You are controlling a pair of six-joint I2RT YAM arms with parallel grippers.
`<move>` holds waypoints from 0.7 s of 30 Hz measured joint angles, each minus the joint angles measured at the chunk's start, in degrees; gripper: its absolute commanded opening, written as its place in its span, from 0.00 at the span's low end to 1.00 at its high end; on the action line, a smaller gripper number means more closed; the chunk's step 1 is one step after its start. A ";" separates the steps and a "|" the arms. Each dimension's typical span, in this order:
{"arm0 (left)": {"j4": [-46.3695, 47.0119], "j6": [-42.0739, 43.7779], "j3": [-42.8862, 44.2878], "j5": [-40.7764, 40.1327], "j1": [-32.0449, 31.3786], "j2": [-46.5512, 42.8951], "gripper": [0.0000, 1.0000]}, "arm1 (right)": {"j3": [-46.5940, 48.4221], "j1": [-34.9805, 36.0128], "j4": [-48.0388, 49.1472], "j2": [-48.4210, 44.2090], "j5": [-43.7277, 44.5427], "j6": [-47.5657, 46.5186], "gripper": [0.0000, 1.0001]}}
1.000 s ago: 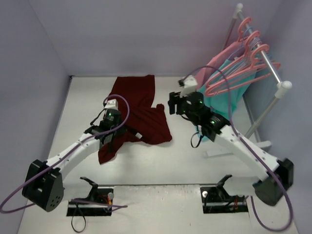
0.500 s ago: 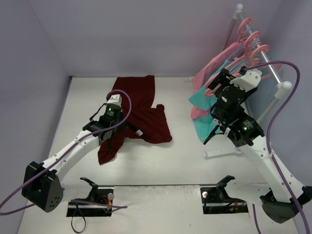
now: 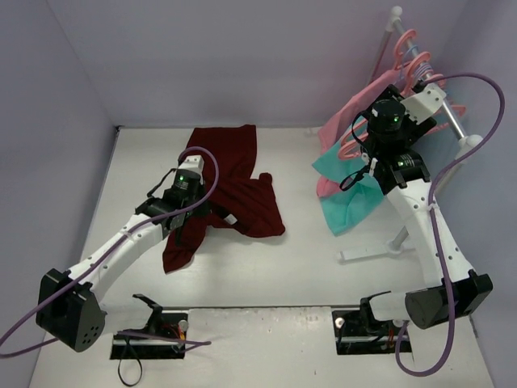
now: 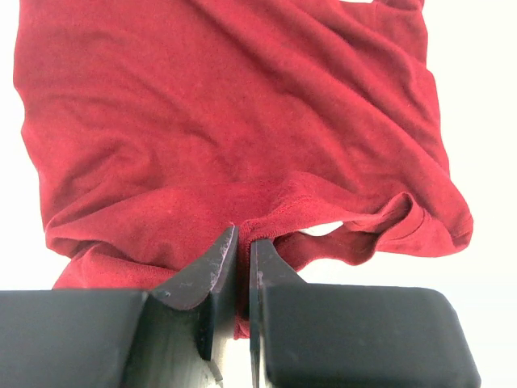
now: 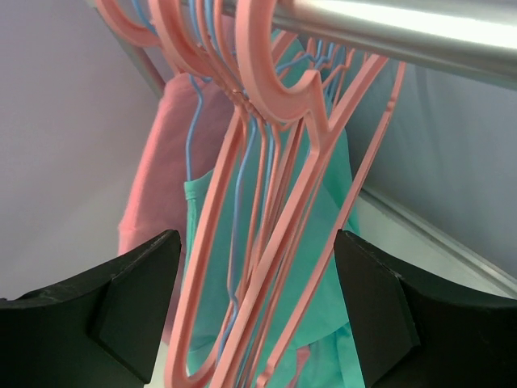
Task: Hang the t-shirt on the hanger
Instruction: Pick up the hanger from the clothesline.
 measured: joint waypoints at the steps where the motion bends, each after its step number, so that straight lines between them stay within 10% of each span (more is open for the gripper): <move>1: -0.22 0.02 0.00 0.05 0.00 0.00 0.00 | 0.00 -0.62 -0.23 0.53 -0.47 0.45 0.73; 13: -0.22 0.86 -0.25 0.57 0.00 -0.68 0.00 | 0.01 -4.42 -0.60 5.19 -5.76 2.22 0.72; 21: -0.23 1.21 -0.57 0.98 0.00 -0.68 0.00 | -0.45 -5.57 -0.61 5.49 -7.01 2.53 0.48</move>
